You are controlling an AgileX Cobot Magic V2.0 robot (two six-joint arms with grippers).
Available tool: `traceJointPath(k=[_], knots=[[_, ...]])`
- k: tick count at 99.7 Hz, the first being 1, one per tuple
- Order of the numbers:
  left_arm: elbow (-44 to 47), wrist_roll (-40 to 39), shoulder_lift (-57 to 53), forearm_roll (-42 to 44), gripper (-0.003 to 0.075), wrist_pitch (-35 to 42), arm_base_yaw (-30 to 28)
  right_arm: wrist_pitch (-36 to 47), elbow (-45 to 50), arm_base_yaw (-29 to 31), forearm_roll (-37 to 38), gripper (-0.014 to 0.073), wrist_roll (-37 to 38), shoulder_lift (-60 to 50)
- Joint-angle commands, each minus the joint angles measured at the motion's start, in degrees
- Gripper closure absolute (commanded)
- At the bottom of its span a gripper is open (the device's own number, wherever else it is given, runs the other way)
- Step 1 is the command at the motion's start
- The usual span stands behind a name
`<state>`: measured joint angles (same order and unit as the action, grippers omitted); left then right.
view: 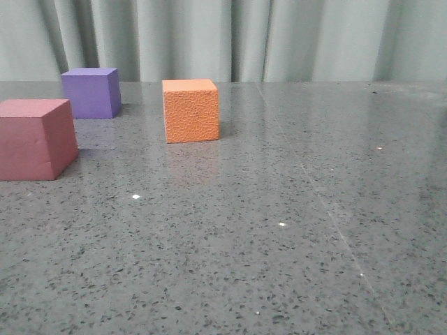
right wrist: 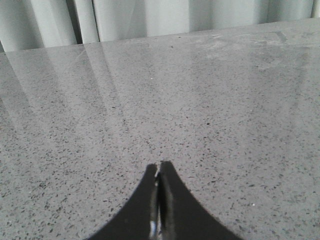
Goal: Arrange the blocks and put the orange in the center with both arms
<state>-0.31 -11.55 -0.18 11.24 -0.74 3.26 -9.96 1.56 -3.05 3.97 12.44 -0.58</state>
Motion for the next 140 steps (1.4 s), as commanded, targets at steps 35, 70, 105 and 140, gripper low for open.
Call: traceJointPath(k=[35,70,105,140], knots=[[-25.63,-0.49,15.81,-7.79,0.0739,-23.09,0.46,5.06,-0.77,0.34,0.03,0.0661,-0.50,0.41],[-47.31,-0.49,38.71,-10.49,0.0739,-33.41,0.46,5.06,-0.77,0.34,0.03,0.0661,-0.50,0.41],[-48.64,0.15,43.56,-12.42,0.0687,-33.30,0.46,5.06,-0.77,0.34,0.03,0.0661,-0.50,0.41],[-48.64,2.95,43.44,-12.10,0.0005,-32.95,0.46,5.06,-0.77,0.34,0.03,0.0661,-0.50,0.41]])
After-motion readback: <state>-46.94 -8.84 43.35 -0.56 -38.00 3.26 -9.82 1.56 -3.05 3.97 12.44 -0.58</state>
